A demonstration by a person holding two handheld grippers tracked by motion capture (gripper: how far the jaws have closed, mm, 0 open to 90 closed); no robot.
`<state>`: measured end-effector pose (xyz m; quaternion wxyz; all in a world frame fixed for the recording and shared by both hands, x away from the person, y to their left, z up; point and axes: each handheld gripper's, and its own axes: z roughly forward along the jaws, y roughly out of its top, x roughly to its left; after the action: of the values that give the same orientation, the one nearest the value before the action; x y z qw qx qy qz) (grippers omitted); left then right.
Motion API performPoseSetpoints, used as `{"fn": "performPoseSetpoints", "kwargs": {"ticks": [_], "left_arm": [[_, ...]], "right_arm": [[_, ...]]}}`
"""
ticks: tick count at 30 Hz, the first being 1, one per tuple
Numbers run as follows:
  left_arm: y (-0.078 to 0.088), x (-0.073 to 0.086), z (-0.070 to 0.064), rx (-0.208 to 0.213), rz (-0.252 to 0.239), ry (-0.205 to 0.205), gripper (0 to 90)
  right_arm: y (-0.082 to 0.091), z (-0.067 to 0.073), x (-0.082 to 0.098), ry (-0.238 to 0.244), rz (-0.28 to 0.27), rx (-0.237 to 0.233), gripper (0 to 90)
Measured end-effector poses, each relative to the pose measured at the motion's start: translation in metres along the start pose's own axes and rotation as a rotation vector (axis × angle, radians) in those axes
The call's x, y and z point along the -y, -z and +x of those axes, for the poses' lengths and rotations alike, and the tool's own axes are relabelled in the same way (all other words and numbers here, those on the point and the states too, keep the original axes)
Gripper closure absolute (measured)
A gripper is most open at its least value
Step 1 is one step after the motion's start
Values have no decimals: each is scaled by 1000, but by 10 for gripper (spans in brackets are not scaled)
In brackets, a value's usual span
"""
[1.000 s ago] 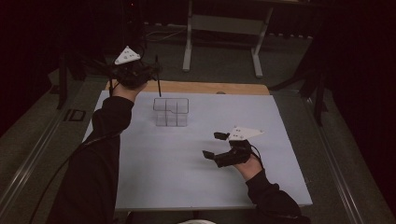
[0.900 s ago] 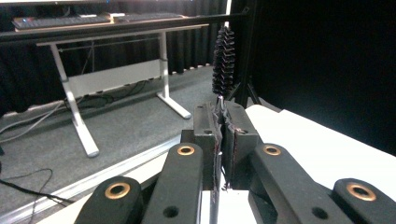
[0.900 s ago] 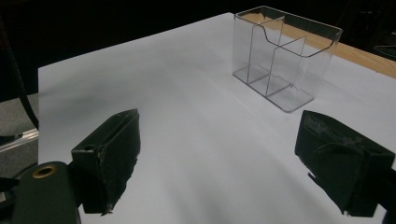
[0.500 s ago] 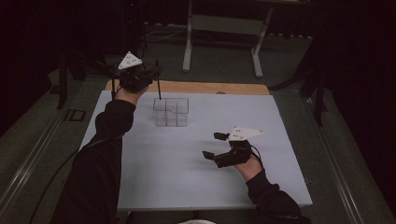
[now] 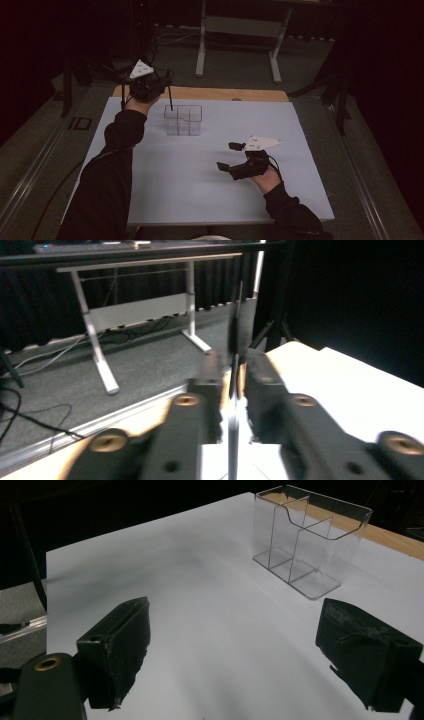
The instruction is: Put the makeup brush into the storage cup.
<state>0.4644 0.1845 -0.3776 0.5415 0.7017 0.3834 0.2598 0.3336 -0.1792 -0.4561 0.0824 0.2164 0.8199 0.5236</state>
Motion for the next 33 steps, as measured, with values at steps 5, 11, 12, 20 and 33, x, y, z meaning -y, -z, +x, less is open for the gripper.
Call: {"fn": "performPoseSetpoints", "kwargs": {"ticks": [5,11,12,20,33], "left_arm": [[-1,-1,-4,-22,45,-1,514],[0,-4,-5,-46,85,37,218],[0,-4,-5,-45,90,39,183],[8,-5,-8,37,80,33,1],[28,3,-26,126,8,-26,2]], "right_arm": [[0,0,0,0,-2,1,141],[0,0,-1,0,-2,2,141],[0,0,-1,1,-1,2,141],[1,0,0,-5,-1,7,141],[3,-1,-1,-9,-19,10,141]]}}
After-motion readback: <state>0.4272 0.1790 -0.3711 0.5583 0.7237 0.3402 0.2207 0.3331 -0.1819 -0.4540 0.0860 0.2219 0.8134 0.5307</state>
